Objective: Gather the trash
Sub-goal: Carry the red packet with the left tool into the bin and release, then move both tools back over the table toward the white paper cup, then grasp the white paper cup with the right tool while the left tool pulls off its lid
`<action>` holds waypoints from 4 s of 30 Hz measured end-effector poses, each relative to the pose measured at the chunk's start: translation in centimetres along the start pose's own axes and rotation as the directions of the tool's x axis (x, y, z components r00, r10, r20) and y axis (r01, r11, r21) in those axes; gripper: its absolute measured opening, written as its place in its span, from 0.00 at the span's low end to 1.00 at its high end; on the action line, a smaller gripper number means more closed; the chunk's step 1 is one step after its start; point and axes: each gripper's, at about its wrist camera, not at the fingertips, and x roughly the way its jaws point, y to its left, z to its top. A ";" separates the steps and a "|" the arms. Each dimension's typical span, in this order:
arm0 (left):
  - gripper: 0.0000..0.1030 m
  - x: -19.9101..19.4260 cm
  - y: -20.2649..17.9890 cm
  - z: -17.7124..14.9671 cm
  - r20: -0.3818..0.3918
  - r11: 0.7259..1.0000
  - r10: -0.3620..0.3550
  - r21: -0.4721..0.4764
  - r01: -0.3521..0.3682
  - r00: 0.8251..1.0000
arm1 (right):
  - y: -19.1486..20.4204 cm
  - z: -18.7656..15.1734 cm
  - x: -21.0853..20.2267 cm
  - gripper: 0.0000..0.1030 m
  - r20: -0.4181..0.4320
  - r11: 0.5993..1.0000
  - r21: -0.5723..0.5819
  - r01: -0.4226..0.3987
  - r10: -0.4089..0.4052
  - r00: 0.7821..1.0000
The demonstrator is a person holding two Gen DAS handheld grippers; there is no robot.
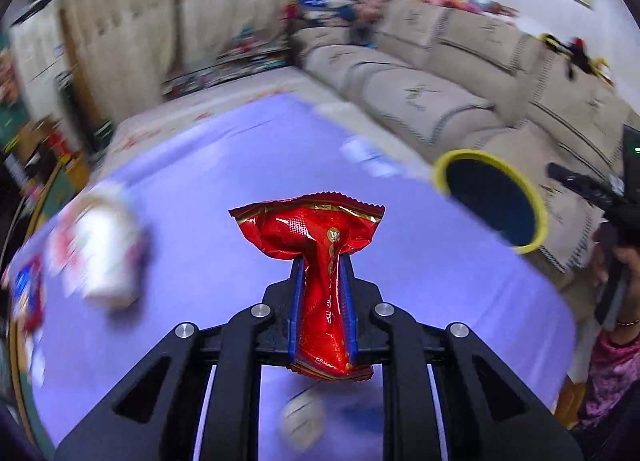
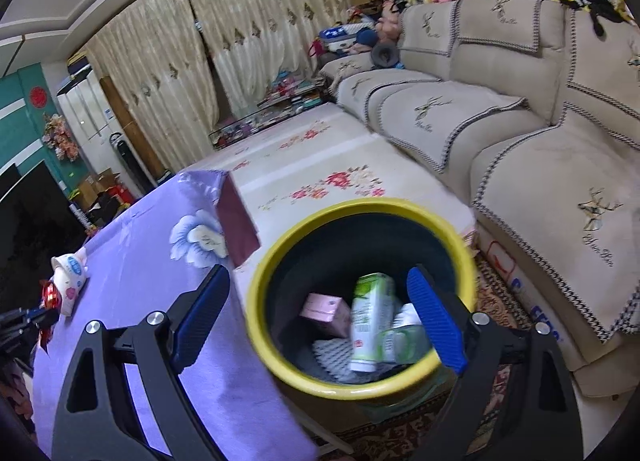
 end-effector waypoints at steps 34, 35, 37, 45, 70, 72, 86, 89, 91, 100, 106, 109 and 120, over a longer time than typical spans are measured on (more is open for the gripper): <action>0.79 23.5 -23.5 11.1 -0.270 0.958 -0.219 0.124 0.259 0.938 | -12.2 -0.1 -3.6 0.83 0.039 0.979 0.143 0.149 -0.156 0.987; 0.80 22.9 -23.2 11.1 -0.257 0.960 -0.216 0.122 0.253 0.942 | -12.2 -0.1 -3.6 0.83 0.040 0.979 0.142 0.147 -0.154 0.987; 0.81 21.3 -22.2 10.9 -0.226 0.962 -0.214 0.119 0.245 0.950 | -12.0 -0.1 -3.7 0.83 0.042 0.980 0.140 0.144 -0.151 0.988; 0.90 11.2 -14.6 8.7 -0.010 0.982 -0.189 0.022 0.189 0.982 | -9.6 -0.4 -3.5 0.83 0.032 0.988 0.103 0.118 -0.122 0.992; 0.95 -7.4 22.8 -15.5 0.014 0.753 0.450 -0.542 -0.372 0.893 | 19.9 -2.5 2.3 0.84 -0.153 0.922 -0.302 -0.243 0.205 0.967; 0.95 -7.5 23.4 -16.7 -0.006 0.732 0.474 -0.553 -0.398 0.880 | 23.8 -3.2 2.3 0.84 -0.179 0.888 -0.357 -0.289 0.239 0.954; 0.95 -8.0 23.3 -18.2 -0.045 0.676 0.491 -0.611 -0.412 0.870 | 40.4 -7.3 5.1 0.84 -0.345 0.763 -0.427 -0.485 0.359 0.867; 0.95 -7.7 23.0 -18.0 -0.055 0.679 0.482 -0.608 -0.412 0.875 | 42.8 -7.5 7.2 0.84 -0.383 0.775 -0.396 -0.493 0.349 0.855; 0.95 -7.6 22.8 -17.9 -0.054 0.686 0.481 -0.599 -0.413 0.875 | 43.9 -7.6 8.6 0.84 -0.396 0.783 -0.382 -0.491 0.342 0.852; 0.95 -7.3 22.2 -17.9 -0.055 0.699 0.466 -0.589 -0.405 0.883 | 46.8 -9.5 12.3 0.84 -0.421 0.823 -0.357 -0.442 0.280 0.863; 0.95 -7.0 21.7 -17.6 -0.050 0.715 0.458 -0.573 -0.402 0.887 | 46.6 -9.9 13.8 0.70 -0.452 0.845 -0.302 -0.442 0.281 0.847; 0.95 -7.0 21.7 -17.6 -0.044 0.717 0.459 -0.571 -0.399 0.887 | 46.1 -10.1 14.2 0.55 -0.484 0.844 -0.268 -0.464 0.298 0.823; 0.95 -6.8 21.5 -17.5 -0.042 0.728 0.457 -0.557 -0.401 0.888 | 41.1 -10.0 6.1 0.54 -0.441 0.758 -0.359 -0.545 0.377 0.815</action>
